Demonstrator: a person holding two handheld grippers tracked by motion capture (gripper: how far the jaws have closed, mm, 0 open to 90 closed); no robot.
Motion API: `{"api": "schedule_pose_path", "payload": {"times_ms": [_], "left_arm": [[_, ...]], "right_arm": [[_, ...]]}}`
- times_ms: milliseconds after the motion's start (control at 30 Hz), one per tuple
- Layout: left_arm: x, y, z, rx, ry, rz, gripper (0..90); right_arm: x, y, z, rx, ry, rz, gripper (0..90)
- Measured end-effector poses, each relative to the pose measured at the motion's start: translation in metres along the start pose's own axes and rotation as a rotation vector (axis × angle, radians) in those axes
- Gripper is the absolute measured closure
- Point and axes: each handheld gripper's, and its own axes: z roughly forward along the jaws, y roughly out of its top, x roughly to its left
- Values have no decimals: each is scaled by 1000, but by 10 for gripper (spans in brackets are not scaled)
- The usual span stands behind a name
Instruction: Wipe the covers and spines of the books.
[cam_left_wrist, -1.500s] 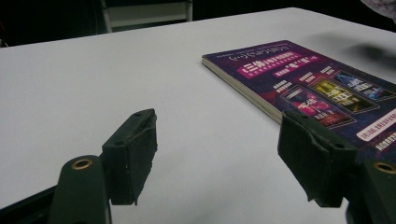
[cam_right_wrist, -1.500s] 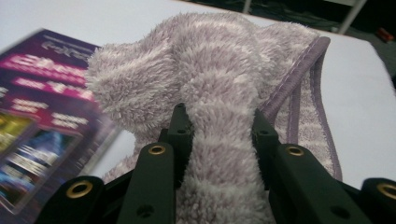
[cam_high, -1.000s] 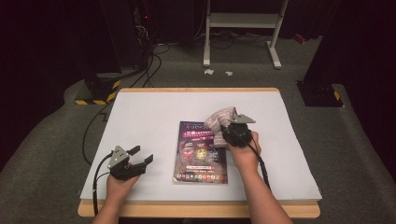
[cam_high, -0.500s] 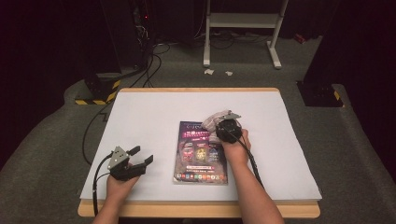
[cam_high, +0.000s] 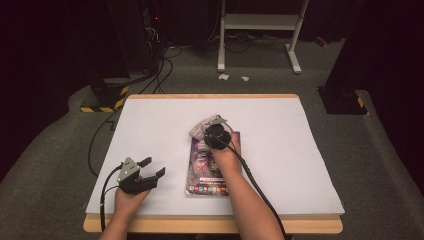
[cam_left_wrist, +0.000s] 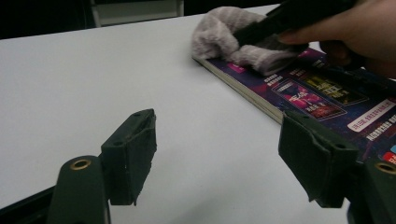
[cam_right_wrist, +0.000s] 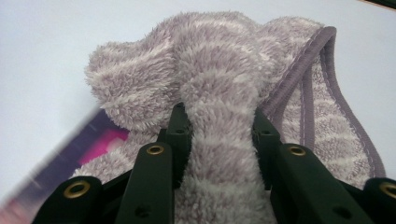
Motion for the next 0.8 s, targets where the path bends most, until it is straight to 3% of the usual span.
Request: {"api": "schedule_pose_path", "payload": {"times_ms": [167,300,667,800], "left_arm": [[0,0,0,0,-5,0,279],[0,0,0,0,-7,1,277],[-1,0,0,-3,-3,0,278],[-1,0,-1,-6,-2,1,278]], "right_arm": [[20,13,13,10,13,-31,681],[14,9,8,18,14,-35,679],[-58,-34,-33,20,-84,52,679],[-71,-41,-40,21,-100,76,678]]}}
